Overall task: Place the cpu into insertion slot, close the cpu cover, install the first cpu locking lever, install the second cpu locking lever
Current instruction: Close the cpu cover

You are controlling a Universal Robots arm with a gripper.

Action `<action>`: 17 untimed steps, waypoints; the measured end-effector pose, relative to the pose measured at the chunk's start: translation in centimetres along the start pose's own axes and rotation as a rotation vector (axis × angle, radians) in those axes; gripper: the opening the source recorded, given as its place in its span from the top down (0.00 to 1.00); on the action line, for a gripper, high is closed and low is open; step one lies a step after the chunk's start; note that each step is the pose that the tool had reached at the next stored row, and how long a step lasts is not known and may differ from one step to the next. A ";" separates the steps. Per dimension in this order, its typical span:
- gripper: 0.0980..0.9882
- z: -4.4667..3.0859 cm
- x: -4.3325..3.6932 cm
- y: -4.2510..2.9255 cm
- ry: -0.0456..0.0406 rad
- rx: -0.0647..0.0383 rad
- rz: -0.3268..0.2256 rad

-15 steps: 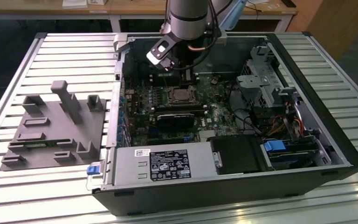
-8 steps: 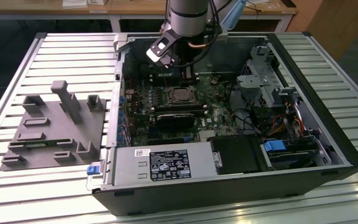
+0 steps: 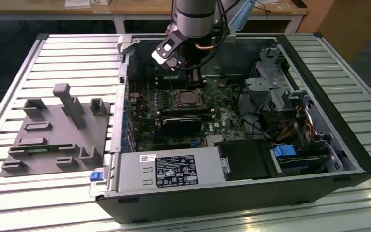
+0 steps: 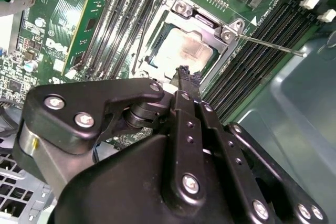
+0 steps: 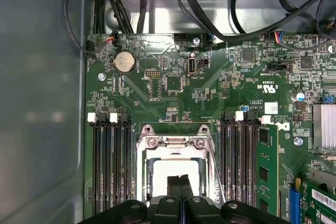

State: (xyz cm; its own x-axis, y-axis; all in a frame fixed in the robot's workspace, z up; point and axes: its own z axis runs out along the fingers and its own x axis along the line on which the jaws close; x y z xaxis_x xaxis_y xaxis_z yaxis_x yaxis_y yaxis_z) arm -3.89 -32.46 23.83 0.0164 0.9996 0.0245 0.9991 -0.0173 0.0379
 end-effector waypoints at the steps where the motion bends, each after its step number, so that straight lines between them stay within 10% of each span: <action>1: 1.00 0.00 0.00 0.00 0.0004 0.000 -0.010; 17: 1.00 0.00 0.00 0.00 0.0110 0.007 -0.289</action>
State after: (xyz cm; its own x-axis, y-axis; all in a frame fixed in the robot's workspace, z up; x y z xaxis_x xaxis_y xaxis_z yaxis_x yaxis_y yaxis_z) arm -3.89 -32.46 23.83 -0.2695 0.9627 0.0245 0.9625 0.2685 0.0379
